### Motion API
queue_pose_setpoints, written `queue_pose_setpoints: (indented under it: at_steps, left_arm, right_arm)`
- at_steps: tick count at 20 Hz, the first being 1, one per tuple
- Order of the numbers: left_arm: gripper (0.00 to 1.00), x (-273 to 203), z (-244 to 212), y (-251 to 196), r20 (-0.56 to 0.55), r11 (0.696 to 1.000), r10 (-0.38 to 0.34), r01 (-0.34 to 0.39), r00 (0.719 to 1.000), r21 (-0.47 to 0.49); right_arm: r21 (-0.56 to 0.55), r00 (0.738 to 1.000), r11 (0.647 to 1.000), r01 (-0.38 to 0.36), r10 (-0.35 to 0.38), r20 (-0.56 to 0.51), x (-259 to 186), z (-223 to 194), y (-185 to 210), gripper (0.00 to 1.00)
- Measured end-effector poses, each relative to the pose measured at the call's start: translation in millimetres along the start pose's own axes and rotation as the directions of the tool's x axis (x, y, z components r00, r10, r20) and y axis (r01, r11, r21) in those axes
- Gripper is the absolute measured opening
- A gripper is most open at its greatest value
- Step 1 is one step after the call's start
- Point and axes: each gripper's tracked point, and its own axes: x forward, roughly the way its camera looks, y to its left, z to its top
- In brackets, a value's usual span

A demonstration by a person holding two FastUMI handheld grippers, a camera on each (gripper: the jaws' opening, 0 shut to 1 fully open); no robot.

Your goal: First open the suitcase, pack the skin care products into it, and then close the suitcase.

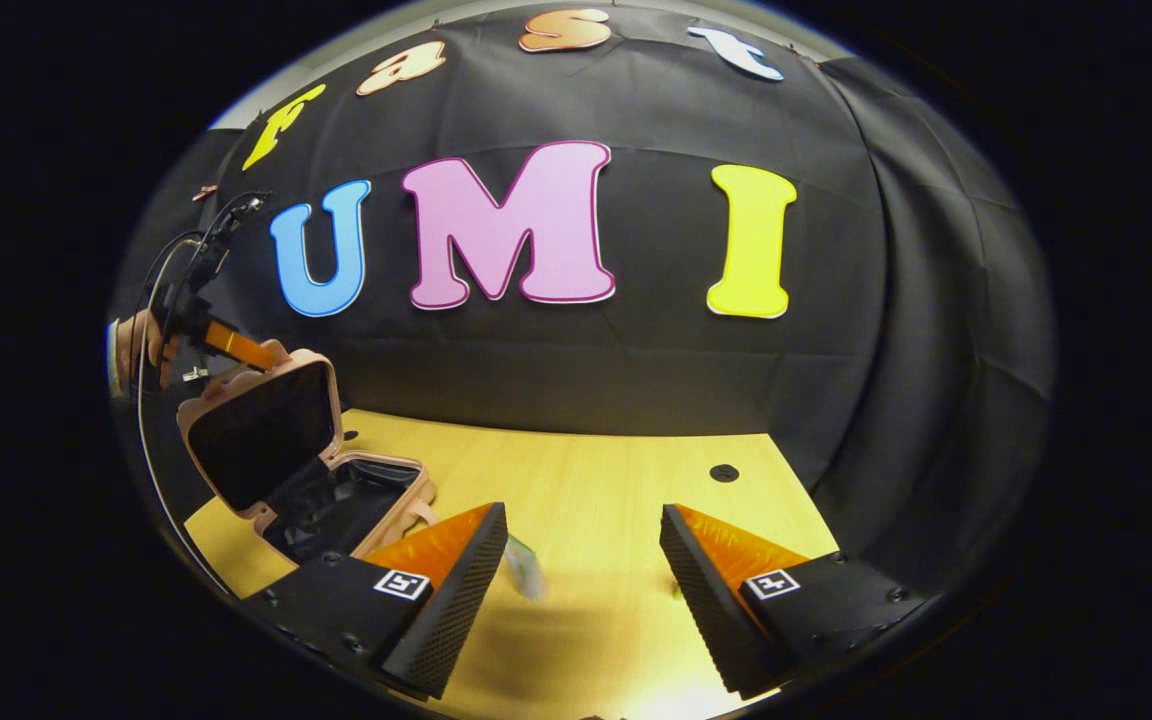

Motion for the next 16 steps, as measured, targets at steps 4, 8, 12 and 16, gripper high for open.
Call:
queue_pose_setpoints:
  at_steps: [4,8,12,16]
  left_arm:
    - [0.10,6,-7,127,-0.006,0.995,0.097,-0.097,0.995,0.002]
    - [0.10,41,-46,238,-0.049,0.979,0.196,-0.199,0.979,-0.052]
    - [0.10,90,-110,298,-0.133,0.969,0.204,-0.219,0.970,-0.113]
    - [0.11,128,-164,324,-0.212,0.950,0.192,-0.235,0.958,-0.205]
  right_arm:
    - [-0.004,1.000,1.000,0.011,-0.011,-0.011,-3,-3,28,0.97]
    - [-0.015,0.999,0.999,0.045,-0.045,-0.022,-6,-7,44,0.98]
    - [0.005,0.995,0.996,0.093,-0.093,-0.047,-8,-24,51,0.98]
    - [0.017,0.988,0.992,0.125,-0.123,-0.094,-11,-43,52,0.98]
